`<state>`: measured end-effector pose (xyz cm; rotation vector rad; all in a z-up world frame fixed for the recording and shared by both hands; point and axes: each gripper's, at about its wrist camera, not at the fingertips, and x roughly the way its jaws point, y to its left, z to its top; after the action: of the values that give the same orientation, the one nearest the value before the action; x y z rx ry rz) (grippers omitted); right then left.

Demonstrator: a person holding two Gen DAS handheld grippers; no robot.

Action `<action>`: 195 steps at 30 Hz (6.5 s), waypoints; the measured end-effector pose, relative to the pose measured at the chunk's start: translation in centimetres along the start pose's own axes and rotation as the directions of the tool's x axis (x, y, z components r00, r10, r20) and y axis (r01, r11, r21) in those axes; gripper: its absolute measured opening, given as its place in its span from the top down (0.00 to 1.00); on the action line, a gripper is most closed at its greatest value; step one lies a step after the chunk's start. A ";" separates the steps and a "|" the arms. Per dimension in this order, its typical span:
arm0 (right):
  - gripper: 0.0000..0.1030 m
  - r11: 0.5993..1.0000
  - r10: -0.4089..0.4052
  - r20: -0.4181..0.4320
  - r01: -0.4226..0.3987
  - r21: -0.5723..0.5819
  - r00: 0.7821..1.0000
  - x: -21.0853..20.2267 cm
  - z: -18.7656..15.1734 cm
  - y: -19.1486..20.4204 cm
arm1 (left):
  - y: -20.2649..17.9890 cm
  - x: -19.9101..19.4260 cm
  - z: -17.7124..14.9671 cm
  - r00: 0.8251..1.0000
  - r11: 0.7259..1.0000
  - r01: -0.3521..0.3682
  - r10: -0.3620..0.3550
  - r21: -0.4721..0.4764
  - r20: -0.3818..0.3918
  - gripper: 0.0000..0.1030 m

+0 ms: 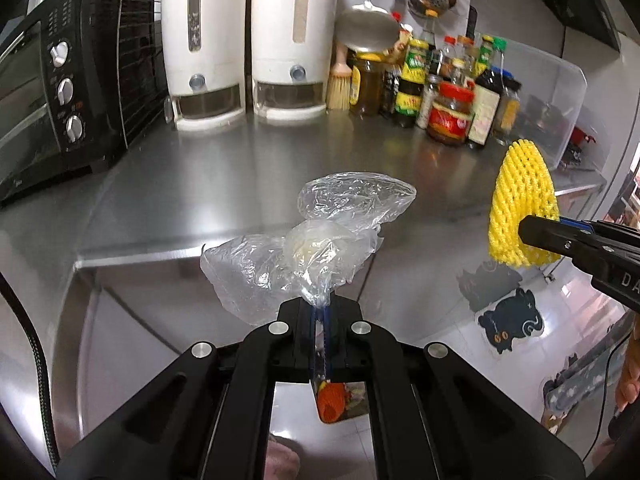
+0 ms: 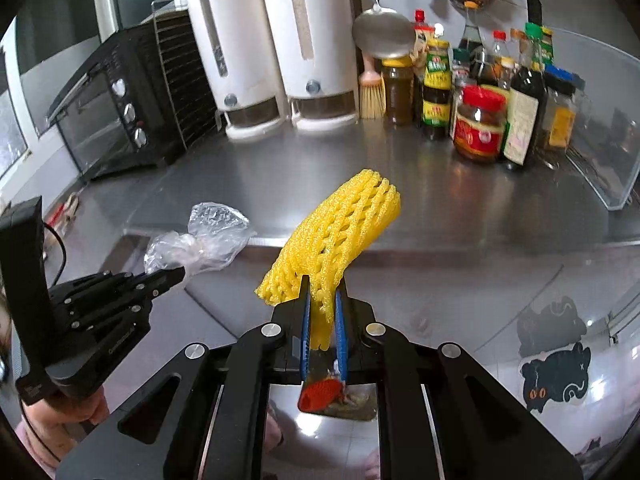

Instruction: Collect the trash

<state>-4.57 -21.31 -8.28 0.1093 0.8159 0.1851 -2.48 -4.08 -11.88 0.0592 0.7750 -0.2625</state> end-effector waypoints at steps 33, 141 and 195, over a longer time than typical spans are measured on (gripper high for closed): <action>0.89 0.982 0.040 -0.397 0.037 0.185 0.917 21.4 -17.6 -6.4 | -2.2 20.5 -18.6 0.900 0.994 0.091 -0.109 -0.062 -0.422 0.99; 0.03 0.968 -0.250 0.359 0.240 0.072 0.899 -11.1 -1.9 3.1 | -1.5 -14.6 -1.9 0.915 0.974 -0.198 0.224 -0.109 0.336 0.08; 0.03 0.966 -0.258 0.384 0.235 0.107 0.887 -12.9 -1.9 3.1 | -1.5 -16.6 -1.4 0.898 0.973 -0.201 0.229 -0.112 0.375 0.08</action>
<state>-14.97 -20.84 0.12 0.0918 0.4231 -0.1021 -15.21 -1.76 -1.23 0.0246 0.3775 -0.0307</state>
